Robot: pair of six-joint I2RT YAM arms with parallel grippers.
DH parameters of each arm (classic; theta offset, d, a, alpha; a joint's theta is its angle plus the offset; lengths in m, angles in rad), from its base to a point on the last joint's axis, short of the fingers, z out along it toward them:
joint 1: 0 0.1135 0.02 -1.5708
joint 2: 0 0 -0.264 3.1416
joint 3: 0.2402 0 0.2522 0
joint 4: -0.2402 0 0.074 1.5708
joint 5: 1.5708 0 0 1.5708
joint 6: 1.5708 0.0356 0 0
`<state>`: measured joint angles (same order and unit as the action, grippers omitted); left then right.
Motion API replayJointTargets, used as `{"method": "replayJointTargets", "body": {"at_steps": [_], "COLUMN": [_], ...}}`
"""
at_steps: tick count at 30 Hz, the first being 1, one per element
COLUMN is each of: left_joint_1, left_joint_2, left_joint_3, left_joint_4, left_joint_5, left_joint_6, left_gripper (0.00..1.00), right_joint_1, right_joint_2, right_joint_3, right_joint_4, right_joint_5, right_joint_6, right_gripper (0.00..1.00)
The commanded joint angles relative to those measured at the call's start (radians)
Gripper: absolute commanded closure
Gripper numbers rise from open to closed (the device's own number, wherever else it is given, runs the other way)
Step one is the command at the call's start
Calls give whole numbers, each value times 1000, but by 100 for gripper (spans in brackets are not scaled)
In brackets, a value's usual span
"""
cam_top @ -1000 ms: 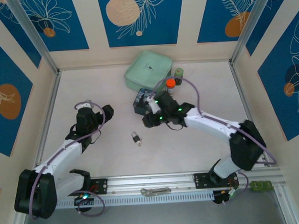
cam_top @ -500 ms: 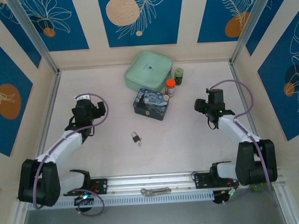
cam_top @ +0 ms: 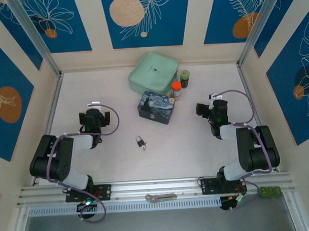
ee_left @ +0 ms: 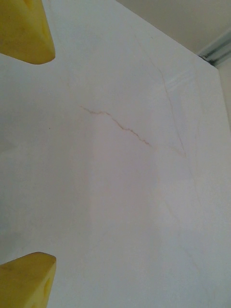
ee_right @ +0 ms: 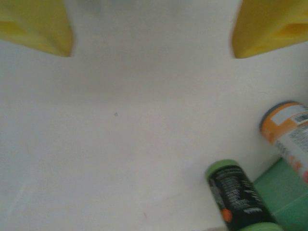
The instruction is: Unlock the padlock with the key
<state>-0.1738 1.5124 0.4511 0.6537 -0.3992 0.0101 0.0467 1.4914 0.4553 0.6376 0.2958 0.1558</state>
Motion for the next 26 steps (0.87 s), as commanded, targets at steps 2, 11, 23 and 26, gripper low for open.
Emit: {"method": "replayJointTargets", "body": {"at_steps": [2,11,23,26], "left_joint_1": [61,73,73,73], "left_joint_2": [20,60,57,58], "left_joint_3": [-72,-110,-94,-94], "left_joint_4": [251,368,332,333], "left_joint_5": [165,167,157,157], "left_joint_6": [21,21,15,14], "left_gripper": [1,1,0,0], "right_joint_1": [-19,-10,-15,-11], "right_joint_2": [19,27,30,30], "right_joint_3": [-51,-58,-54,-58], "right_joint_4": [170,205,200,207], "right_joint_5": [-22,-5,-18,-13], "right_joint_6": [-10,-19,-18,-21], "right_gripper": [1,1,1,1]}}
